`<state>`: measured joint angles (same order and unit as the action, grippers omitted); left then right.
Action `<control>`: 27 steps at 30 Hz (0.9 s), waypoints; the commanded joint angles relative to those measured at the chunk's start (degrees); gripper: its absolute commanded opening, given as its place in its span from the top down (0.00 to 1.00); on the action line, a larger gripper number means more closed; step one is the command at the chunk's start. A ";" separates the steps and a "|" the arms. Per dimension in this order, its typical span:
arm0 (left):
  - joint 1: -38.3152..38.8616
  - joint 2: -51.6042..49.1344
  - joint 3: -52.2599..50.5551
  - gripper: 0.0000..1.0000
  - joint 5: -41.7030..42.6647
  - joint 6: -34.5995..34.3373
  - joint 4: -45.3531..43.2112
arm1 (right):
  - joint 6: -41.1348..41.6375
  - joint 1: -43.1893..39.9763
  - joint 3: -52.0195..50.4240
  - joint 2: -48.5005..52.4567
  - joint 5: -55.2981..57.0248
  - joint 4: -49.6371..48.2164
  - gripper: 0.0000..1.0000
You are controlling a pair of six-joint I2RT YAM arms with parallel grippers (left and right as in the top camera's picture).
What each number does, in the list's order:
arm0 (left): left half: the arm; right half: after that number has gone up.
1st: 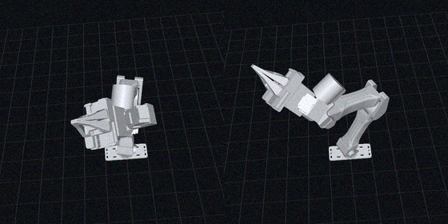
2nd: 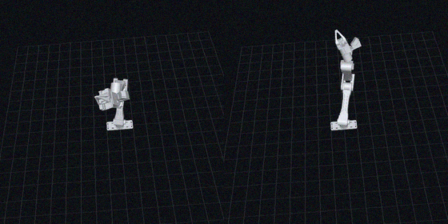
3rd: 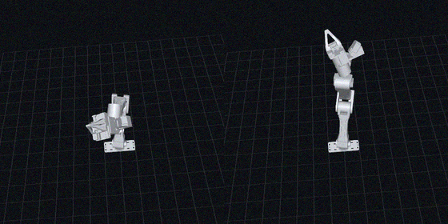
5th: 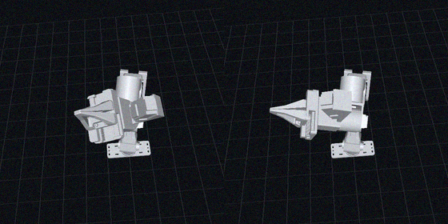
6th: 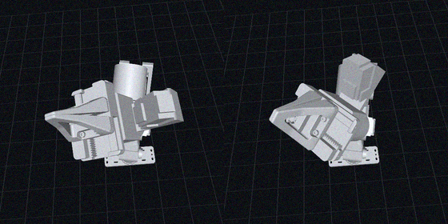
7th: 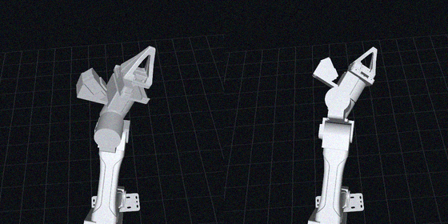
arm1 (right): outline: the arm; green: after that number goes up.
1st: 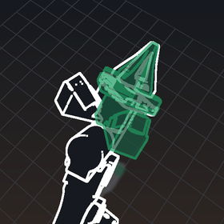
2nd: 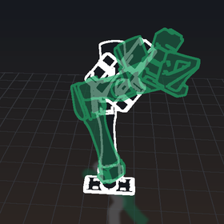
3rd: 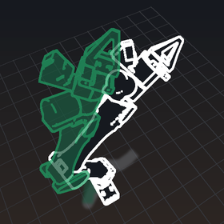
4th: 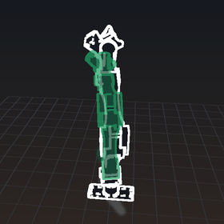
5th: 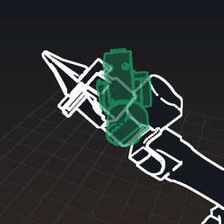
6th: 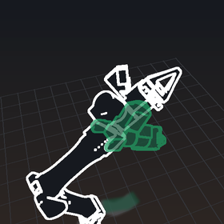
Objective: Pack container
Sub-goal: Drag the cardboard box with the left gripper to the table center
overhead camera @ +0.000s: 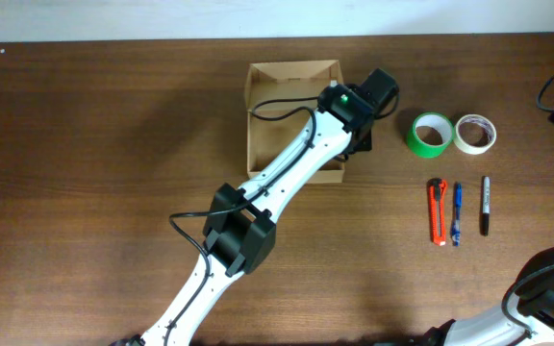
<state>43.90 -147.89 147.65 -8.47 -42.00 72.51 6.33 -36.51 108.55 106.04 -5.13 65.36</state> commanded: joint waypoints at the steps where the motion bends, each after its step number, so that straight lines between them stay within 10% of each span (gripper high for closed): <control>1: 1.01 -1.79 0.55 0.98 -1.88 -1.49 -0.57 | 1.25 -0.22 1.49 0.22 -0.90 -0.28 0.01; 4: 1.01 -2.12 0.55 0.90 -1.88 -1.49 -0.48 | 1.25 -0.22 1.49 0.22 -0.90 -0.46 0.01; 11: 0.94 -2.10 0.59 0.16 -2.89 -1.44 -0.57 | 1.25 -0.20 1.49 0.22 -0.90 -0.61 0.01; 27: -0.31 -1.62 31.04 0.07 -11.06 10.69 14.27 | 1.22 -0.22 1.49 0.22 -0.87 -0.61 0.01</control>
<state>44.66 -150.43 171.41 -15.51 -36.82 83.64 7.31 -36.51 108.55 106.04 -5.52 64.93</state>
